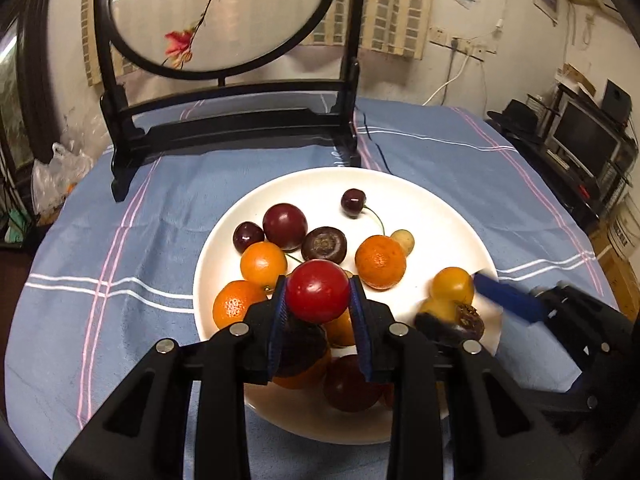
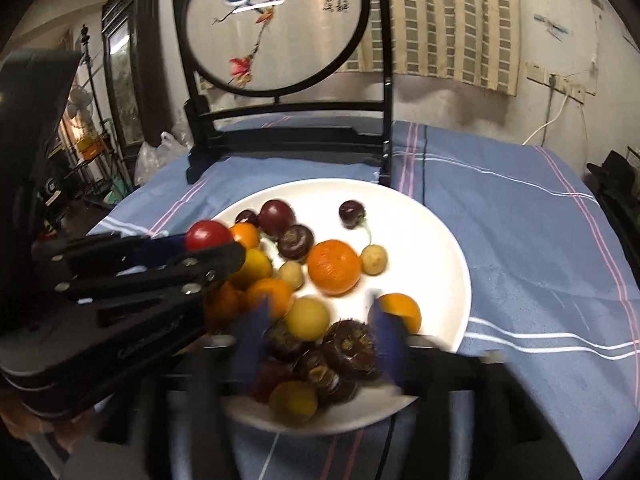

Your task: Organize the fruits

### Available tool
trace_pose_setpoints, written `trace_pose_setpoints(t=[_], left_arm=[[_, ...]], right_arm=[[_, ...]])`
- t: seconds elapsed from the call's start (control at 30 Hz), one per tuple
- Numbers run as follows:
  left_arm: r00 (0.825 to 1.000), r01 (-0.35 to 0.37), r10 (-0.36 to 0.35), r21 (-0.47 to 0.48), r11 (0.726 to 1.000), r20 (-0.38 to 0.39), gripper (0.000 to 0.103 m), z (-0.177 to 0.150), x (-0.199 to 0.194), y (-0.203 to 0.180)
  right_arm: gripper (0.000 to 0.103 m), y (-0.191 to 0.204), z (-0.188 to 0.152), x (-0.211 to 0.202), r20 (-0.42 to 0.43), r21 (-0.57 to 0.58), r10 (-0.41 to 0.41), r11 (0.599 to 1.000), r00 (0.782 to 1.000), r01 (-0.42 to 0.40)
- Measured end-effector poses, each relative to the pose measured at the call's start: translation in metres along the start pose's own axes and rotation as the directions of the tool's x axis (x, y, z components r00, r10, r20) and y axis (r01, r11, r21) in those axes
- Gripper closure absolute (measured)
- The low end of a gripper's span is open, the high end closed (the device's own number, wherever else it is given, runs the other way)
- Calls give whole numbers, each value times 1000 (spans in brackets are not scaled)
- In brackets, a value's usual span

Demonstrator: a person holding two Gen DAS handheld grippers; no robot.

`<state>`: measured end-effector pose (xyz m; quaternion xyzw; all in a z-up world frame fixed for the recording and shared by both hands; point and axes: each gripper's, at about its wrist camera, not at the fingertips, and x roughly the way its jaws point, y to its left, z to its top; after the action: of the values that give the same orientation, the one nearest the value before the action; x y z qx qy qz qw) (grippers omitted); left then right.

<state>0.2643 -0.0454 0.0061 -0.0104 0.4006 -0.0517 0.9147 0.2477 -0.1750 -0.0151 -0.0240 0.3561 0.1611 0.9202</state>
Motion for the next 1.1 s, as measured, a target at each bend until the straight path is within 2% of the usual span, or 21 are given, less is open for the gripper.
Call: trace_pose_setpoints(t=[0.07,0.1,0.17,0.23,0.4,0.53,0.77,0.97,1.1], left_arm=[[999,-30,30,-6,1000,13,52,-2,-3,1],[999,-46,46,0,999,23,45,-3,-6,1],[996,-75,75,5,997,44,21,-6,-13,3],[995,-77,77,-2,997,65,13,-13,-24,4],[996,-61,61,-5,998,61,10,-38,-45,3],[998,-47,47,-9,999,31,8,-61,-56,3],[999,-54,54,-4,999,0,7,-99,-70,6],[996,-87,86,3,996,12,7,-116,-78,8],[996,-84,84,8,996,-19,6,-121,-70,11]], right_arm=[[39,-1,-3,-5,11,1,-8,1000,1000,8],[39,-4,-5,-9,13,12,-5,1000,1000,5],[39,-8,-10,-18,14,28,-2,1000,1000,1],[37,-10,-17,-26,0,29,0,1000,1000,0],[21,1,-37,-48,-14,-13,-33,999,999,33],[11,14,-59,-60,-66,-24,-32,999,997,31],[11,26,-90,-69,-100,-36,-48,998,994,44],[11,26,-101,-67,-132,-6,-62,998,989,62],[10,24,-103,-59,-167,7,-69,997,984,71]])
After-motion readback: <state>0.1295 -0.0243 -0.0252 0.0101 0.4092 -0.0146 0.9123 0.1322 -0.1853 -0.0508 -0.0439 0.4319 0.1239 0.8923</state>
